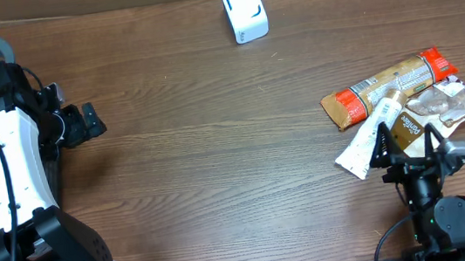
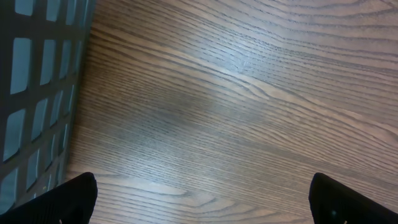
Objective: Scan the item barcode
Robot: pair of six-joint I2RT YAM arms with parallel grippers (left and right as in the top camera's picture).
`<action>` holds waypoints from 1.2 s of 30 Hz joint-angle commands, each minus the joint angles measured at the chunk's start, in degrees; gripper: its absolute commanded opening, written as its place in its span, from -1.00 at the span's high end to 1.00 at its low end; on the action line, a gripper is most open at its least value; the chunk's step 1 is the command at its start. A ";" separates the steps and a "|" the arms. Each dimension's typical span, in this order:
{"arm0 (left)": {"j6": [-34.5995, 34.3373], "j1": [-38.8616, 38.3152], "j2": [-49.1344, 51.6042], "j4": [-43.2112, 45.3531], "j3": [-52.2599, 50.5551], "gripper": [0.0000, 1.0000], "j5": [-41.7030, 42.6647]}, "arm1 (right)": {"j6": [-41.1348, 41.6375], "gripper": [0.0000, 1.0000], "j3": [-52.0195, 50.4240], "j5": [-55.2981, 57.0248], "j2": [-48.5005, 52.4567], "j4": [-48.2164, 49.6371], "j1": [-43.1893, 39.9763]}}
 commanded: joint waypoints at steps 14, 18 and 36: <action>-0.76 -0.07 0.39 0.04 0.70 -0.99 0.22 | -5.75 -1.00 -2.29 -3.96 -3.87 -2.21 0.31; -0.76 -0.07 0.39 0.04 0.70 -0.99 0.22 | -5.77 -1.00 -2.29 -3.96 -3.87 -2.21 0.31; -0.76 -0.33 -2.73 0.07 0.70 -0.99 0.17 | -5.77 -1.00 -2.29 -3.96 -3.87 -2.21 0.31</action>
